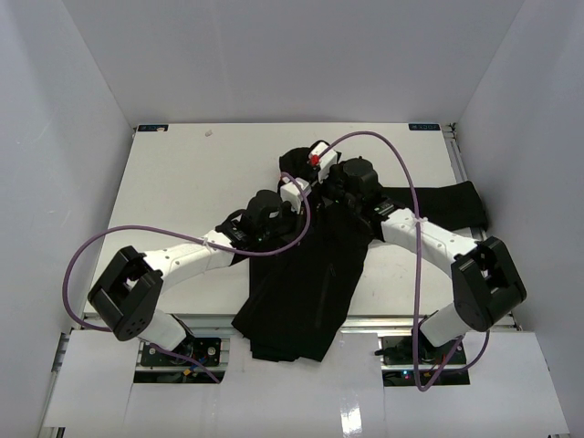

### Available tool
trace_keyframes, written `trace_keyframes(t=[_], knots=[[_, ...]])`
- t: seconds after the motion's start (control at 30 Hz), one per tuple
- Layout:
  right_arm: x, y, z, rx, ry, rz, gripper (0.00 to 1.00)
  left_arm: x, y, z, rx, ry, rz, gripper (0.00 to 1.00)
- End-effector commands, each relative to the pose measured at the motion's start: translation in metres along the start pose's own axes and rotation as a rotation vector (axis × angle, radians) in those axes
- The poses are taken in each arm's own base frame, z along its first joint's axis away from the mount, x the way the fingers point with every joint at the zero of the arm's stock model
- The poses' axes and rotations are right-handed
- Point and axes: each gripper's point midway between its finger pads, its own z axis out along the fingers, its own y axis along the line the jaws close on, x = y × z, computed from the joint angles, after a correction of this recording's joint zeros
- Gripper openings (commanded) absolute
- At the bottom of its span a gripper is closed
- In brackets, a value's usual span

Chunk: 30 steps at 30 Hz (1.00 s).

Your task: Zip up the jacket

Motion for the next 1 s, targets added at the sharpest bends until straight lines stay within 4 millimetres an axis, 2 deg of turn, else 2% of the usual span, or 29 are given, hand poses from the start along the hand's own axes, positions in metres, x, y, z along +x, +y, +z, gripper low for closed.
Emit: trace_keyframes(t=[0.0, 0.13, 0.23, 0.27, 0.33, 0.37, 0.4, 0.43, 0.47, 0.5, 0.57, 0.63, 0.7, 0.77, 0.8, 0.97], knots=[[-0.087, -0.045, 0.012, 0.195, -0.293, -0.039, 0.08, 0.018, -0.020, -0.009, 0.025, 0.058, 0.015, 0.00], [-0.095, -0.061, 0.015, 0.284, -0.319, 0.015, 0.08, 0.025, -0.014, -0.009, -0.044, 0.059, 0.029, 0.00], [-0.094, -0.059, 0.016, 0.267, -0.294, 0.052, 0.08, 0.030, -0.009, -0.009, -0.100, 0.048, 0.015, 0.02], [-0.087, -0.056, 0.015, 0.257, -0.273, 0.062, 0.08, 0.027, -0.011, -0.011, -0.093, 0.032, 0.009, 0.08], [-0.068, -0.048, 0.008, 0.243, -0.233, 0.093, 0.08, 0.021, -0.017, -0.018, -0.068, -0.007, -0.008, 0.39], [-0.058, -0.043, 0.002, 0.234, -0.218, 0.107, 0.08, 0.015, -0.022, -0.023, -0.042, -0.033, -0.016, 0.50], [-0.048, -0.038, -0.004, 0.224, -0.207, 0.119, 0.08, 0.006, -0.028, -0.028, -0.010, -0.060, -0.023, 0.57], [-0.042, -0.035, -0.010, 0.224, -0.206, 0.132, 0.08, -0.001, -0.033, -0.033, 0.025, -0.077, -0.031, 0.59], [-0.045, -0.034, -0.019, 0.235, -0.222, 0.146, 0.08, -0.008, -0.042, -0.040, 0.076, -0.094, -0.036, 0.61], [-0.028, -0.030, -0.024, 0.233, -0.194, 0.168, 0.08, -0.013, -0.040, -0.043, 0.080, -0.103, -0.055, 0.62], [-0.031, -0.025, -0.043, 0.228, -0.229, 0.173, 0.08, -0.024, -0.037, -0.053, 0.086, -0.141, -0.083, 0.63], [-0.021, -0.018, -0.061, 0.223, -0.239, 0.169, 0.08, -0.027, -0.032, -0.059, 0.084, -0.167, -0.125, 0.65], [0.000, -0.017, -0.074, 0.247, -0.213, 0.179, 0.08, -0.033, -0.023, -0.064, 0.075, -0.189, -0.162, 0.65], [0.009, -0.016, -0.089, 0.266, -0.222, 0.197, 0.08, -0.035, -0.016, -0.063, 0.076, -0.191, -0.177, 0.65], [0.006, -0.015, -0.098, 0.276, -0.246, 0.226, 0.08, -0.037, -0.013, -0.062, 0.074, -0.194, -0.181, 0.65], [0.037, -0.013, -0.128, 0.353, -0.266, 0.346, 0.08, -0.034, -0.006, -0.042, 0.077, -0.156, -0.183, 0.64]])
